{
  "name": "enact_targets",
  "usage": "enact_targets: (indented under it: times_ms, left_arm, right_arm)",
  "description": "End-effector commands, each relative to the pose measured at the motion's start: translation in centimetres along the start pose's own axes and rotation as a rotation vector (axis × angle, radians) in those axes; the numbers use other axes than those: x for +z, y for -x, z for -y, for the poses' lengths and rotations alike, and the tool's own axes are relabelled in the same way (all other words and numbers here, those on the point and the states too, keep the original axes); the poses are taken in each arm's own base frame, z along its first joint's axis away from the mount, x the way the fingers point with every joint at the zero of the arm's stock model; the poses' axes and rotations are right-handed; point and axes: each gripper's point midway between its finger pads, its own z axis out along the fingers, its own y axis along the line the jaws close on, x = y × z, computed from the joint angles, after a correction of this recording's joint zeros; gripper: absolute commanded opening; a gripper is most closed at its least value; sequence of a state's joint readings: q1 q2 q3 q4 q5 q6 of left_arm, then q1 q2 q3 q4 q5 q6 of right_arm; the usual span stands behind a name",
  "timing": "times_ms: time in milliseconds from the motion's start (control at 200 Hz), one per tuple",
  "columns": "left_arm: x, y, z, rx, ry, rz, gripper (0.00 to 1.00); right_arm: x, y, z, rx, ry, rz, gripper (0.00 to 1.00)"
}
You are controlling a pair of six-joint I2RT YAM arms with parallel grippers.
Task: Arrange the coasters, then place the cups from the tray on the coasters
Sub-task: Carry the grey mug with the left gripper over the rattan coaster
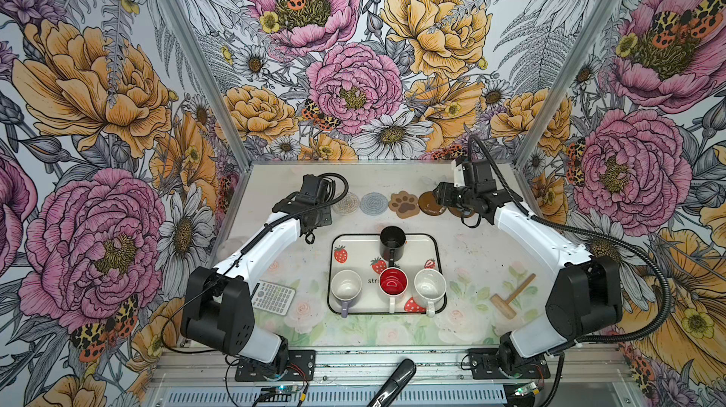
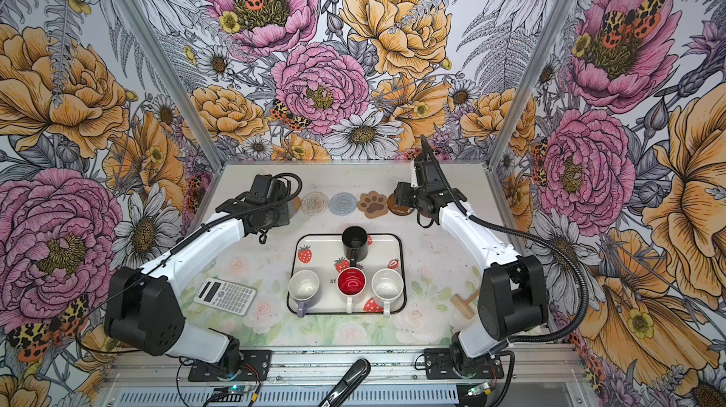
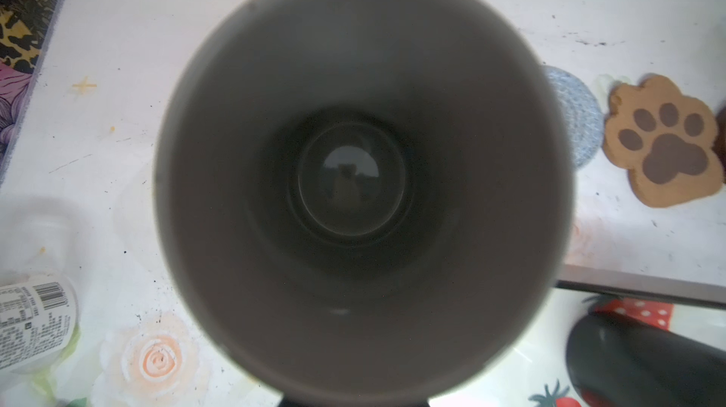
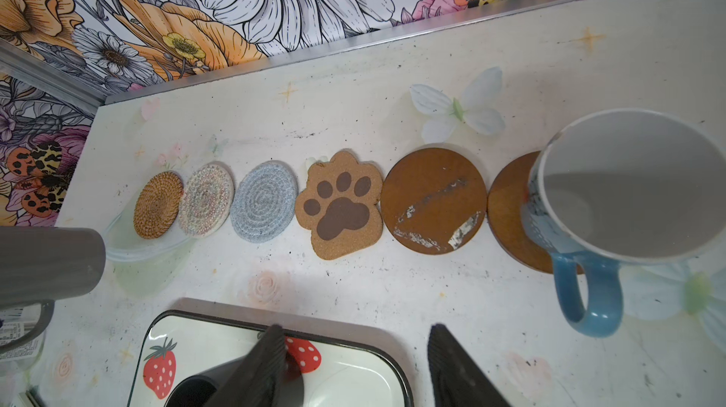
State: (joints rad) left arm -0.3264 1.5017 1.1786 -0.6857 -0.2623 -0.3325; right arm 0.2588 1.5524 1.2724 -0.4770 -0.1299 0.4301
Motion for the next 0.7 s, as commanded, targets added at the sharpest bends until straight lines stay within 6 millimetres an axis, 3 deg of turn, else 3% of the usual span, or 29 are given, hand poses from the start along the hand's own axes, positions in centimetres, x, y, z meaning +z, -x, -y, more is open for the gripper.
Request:
enact_targets:
  times_ms: [0, 430, 696]
  left_arm:
    - [-0.5, 5.1, 0.6, -0.038, -0.03, 0.162, 0.0]
    - [3.8, 8.7, 0.4, -0.053, 0.024, 0.258, 0.0]
    - [6.0, 8.7, 0.0, -0.054, 0.034, 0.254, 0.0]
  right_arm:
    - [-0.2, 0.6, -0.8, 0.0, 0.026, 0.025, 0.61]
    - [0.5, 0.8, -0.9, 0.008, 0.027, 0.015, 0.6]
    - [0.8, 0.7, -0.7, 0.015, 0.022, 0.01, 0.6]
